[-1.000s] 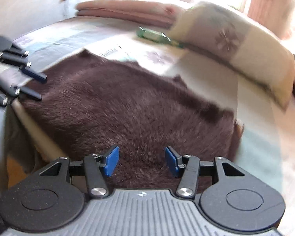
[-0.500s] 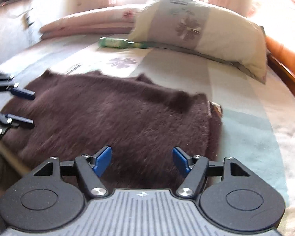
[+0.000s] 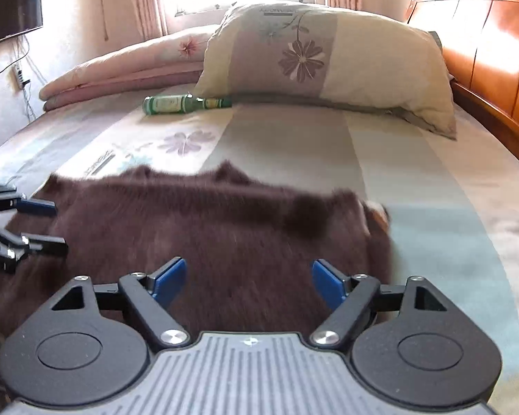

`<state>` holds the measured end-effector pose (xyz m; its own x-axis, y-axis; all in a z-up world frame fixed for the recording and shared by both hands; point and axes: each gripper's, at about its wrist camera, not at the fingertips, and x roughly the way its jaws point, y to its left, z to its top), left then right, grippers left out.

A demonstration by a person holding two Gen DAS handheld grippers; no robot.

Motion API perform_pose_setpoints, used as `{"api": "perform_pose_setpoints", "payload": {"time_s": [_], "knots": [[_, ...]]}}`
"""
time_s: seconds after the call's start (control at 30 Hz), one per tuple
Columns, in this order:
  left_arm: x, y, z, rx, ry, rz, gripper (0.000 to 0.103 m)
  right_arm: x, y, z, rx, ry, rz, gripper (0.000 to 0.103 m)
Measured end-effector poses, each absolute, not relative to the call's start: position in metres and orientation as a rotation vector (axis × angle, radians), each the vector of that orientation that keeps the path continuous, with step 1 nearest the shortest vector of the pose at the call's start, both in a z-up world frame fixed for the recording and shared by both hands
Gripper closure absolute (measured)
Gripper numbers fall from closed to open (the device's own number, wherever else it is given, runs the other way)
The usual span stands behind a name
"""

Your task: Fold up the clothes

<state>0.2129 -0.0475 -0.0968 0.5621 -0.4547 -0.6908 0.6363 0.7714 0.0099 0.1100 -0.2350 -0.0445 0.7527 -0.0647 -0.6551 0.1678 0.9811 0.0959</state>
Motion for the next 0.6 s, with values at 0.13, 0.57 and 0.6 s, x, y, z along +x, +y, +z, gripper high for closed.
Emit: {"api": "perform_pose_setpoints", "payload": {"time_s": [0.13, 0.57, 0.6], "knots": [[0.240, -0.049, -0.110, 0.199, 0.784, -0.632, 0.014, 0.153, -0.235, -0.058, 0.185, 0.739, -0.164, 0.019], [0.217, -0.024, -0.090, -0.015, 0.845, -0.643, 0.012, 0.126, -0.228, -0.045, 0.279, 0.699, -0.108, 0.000], [0.207, -0.023, -0.091, -0.027, 0.843, -0.674, 0.012, 0.116, -0.225, -0.040, 0.281, 0.687, -0.088, 0.000]]}}
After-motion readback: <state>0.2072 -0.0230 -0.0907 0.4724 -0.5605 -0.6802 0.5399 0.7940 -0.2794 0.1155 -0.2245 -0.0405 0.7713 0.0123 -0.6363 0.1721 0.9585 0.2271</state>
